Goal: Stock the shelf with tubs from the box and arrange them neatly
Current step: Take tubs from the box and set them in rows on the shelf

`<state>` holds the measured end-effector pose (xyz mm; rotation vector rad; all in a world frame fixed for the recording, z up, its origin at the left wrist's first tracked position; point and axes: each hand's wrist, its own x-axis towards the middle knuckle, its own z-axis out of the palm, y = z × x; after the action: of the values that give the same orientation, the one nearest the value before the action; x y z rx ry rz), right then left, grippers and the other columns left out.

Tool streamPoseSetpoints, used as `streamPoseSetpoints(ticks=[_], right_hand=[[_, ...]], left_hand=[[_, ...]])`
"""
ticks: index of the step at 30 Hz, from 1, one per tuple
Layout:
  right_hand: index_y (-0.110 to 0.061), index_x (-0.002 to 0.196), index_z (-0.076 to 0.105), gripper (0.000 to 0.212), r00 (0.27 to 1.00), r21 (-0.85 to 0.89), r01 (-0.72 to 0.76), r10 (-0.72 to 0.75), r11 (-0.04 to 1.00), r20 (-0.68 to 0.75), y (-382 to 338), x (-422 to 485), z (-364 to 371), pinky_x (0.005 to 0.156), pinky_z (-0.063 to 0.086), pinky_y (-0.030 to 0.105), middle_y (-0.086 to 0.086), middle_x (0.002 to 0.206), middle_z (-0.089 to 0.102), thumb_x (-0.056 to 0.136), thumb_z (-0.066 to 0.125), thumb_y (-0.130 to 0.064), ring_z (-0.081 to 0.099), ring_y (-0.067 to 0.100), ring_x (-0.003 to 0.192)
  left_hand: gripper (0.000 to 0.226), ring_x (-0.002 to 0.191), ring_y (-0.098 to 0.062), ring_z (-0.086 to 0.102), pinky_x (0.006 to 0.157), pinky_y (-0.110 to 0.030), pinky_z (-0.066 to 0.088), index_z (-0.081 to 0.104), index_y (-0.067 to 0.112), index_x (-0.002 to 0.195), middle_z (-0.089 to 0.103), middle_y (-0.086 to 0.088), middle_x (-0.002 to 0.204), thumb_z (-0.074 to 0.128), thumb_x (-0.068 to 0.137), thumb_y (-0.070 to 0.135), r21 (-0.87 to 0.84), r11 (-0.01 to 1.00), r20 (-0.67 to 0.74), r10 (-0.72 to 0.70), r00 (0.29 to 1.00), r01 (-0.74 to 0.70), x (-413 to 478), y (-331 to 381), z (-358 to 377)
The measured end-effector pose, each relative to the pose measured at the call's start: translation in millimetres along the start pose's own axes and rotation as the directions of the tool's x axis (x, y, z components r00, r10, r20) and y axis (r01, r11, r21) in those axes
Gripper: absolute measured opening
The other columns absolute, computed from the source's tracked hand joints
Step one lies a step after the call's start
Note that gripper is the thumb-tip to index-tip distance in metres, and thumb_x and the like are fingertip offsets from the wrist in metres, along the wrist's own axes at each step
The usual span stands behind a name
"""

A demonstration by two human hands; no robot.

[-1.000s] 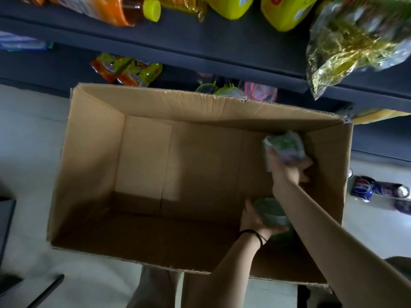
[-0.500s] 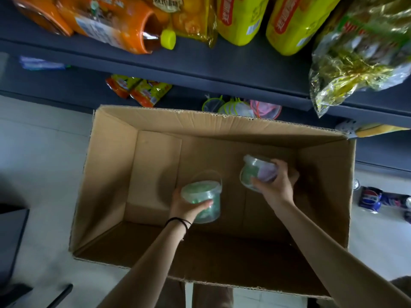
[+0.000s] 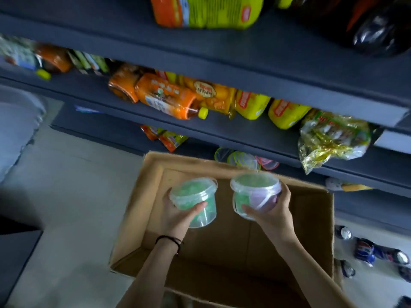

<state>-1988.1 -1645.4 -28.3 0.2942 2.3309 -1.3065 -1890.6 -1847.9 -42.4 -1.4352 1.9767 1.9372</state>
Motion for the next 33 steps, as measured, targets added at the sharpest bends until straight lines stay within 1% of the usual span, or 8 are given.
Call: streamPoseSetpoints(ticks=[3, 11, 15, 17, 19, 26, 29, 33], right_hand=[[-0.02, 0.145, 0.02, 0.116, 0.979, 0.07, 0.203, -0.204, 0.977, 0.001, -58, -25, -23, 0.088, 0.039, 0.01, -0.011, 0.122, 0.044, 0.055, 0.092, -0.012, 0.044, 0.006, 0.115], [-0.035, 0.144, 0.021, 0.135, 0.87, 0.288, 0.478, -0.491, 0.83, -0.031, -215, -117, -75, 0.109, 0.04, 0.039, -0.014, 0.136, 0.043, 0.031, 0.085, -0.07, 0.046, 0.006, 0.128], [-0.042, 0.144, 0.017, 0.121, 0.773, 0.281, 0.616, -0.634, 0.736, -0.031, -269, -153, -98, 0.107, 0.044, 0.041, -0.024, 0.135, 0.038, 0.05, 0.093, -0.04, 0.046, 0.006, 0.126], [-0.037, 0.144, 0.019, 0.114, 0.722, 0.302, 0.672, -0.689, 0.676, -0.062, -292, -168, -111, 0.1, 0.042, 0.013, -0.042, 0.123, 0.037, 0.057, 0.091, -0.02, 0.042, -0.016, 0.118], [-0.038, 0.142, 0.021, 0.113, 0.697, 0.327, 0.693, -0.713, 0.642, -0.079, -311, -182, -122, 0.091, 0.039, 0.001, -0.044, 0.12, 0.039, 0.054, 0.091, -0.023, 0.041, -0.022, 0.113], [-0.045, 0.143, 0.019, 0.117, 0.657, 0.299, 0.739, -0.744, 0.603, -0.124, -354, -194, -141, 0.109, 0.04, 0.042, -0.015, 0.14, 0.043, 0.048, 0.088, -0.045, 0.044, 0.007, 0.13], [-0.042, 0.143, 0.017, 0.117, 0.661, 0.269, 0.745, -0.73, 0.611, -0.173, -367, -185, -143, 0.109, 0.04, 0.037, -0.014, 0.138, 0.044, 0.052, 0.09, -0.038, 0.045, 0.006, 0.128], [-0.033, 0.146, 0.014, 0.115, 0.676, 0.233, 0.737, -0.693, 0.635, -0.25, -386, -164, -143, 0.095, 0.039, 0.02, -0.021, 0.125, 0.044, 0.061, 0.09, -0.024, 0.045, 0.003, 0.12]], left_hand=[[0.098, 0.102, -0.011, 0.064, 0.085, -0.032, 0.054, 0.049, 0.024, 0.122, 0.066, 0.006, 0.11, 0.086, 0.038, 0.056, -0.043, 0.987, -0.04, 0.152, 0.988, -0.154, -24, 62, -34], [0.083, 0.095, 0.01, 0.06, 0.07, -0.011, 0.051, 0.042, 0.021, 0.131, 0.058, 0.009, 0.115, 0.084, 0.06, 0.02, -0.187, 0.844, -0.17, 0.476, 0.863, -0.502, -114, 222, -100], [0.106, 0.109, 0.001, 0.056, 0.084, -0.021, 0.051, 0.04, 0.026, 0.136, 0.056, 0.011, 0.122, 0.086, 0.044, 0.048, -0.217, 0.754, -0.213, 0.584, 0.783, -0.621, -157, 280, -126], [0.11, 0.115, -0.006, 0.054, 0.092, -0.031, 0.05, 0.039, 0.025, 0.138, 0.055, 0.008, 0.126, 0.081, 0.04, 0.051, -0.209, 0.713, -0.239, 0.626, 0.742, -0.669, -176, 300, -137], [0.109, 0.117, -0.005, 0.054, 0.094, -0.033, 0.049, 0.039, 0.025, 0.138, 0.054, 0.008, 0.128, 0.082, 0.041, 0.049, -0.216, 0.67, -0.247, 0.667, 0.703, -0.711, -194, 319, -144], [0.102, 0.112, 0.007, 0.052, 0.088, -0.018, 0.049, 0.04, 0.03, 0.132, 0.052, 0.017, 0.124, 0.084, 0.042, 0.047, -0.216, 0.566, -0.263, 0.751, 0.606, -0.796, -215, 371, -147], [0.108, 0.108, 0.014, 0.051, 0.087, -0.015, 0.048, 0.034, 0.028, 0.137, 0.049, 0.022, 0.122, 0.091, 0.045, 0.038, -0.237, 0.567, -0.224, 0.758, 0.612, -0.789, -206, 392, -139], [0.087, 0.097, 0.02, 0.051, 0.076, -0.008, 0.047, 0.032, 0.028, 0.128, 0.047, 0.022, 0.114, 0.086, 0.063, 0.008, -0.281, 0.574, -0.167, 0.76, 0.628, -0.769, -178, 423, -119]])
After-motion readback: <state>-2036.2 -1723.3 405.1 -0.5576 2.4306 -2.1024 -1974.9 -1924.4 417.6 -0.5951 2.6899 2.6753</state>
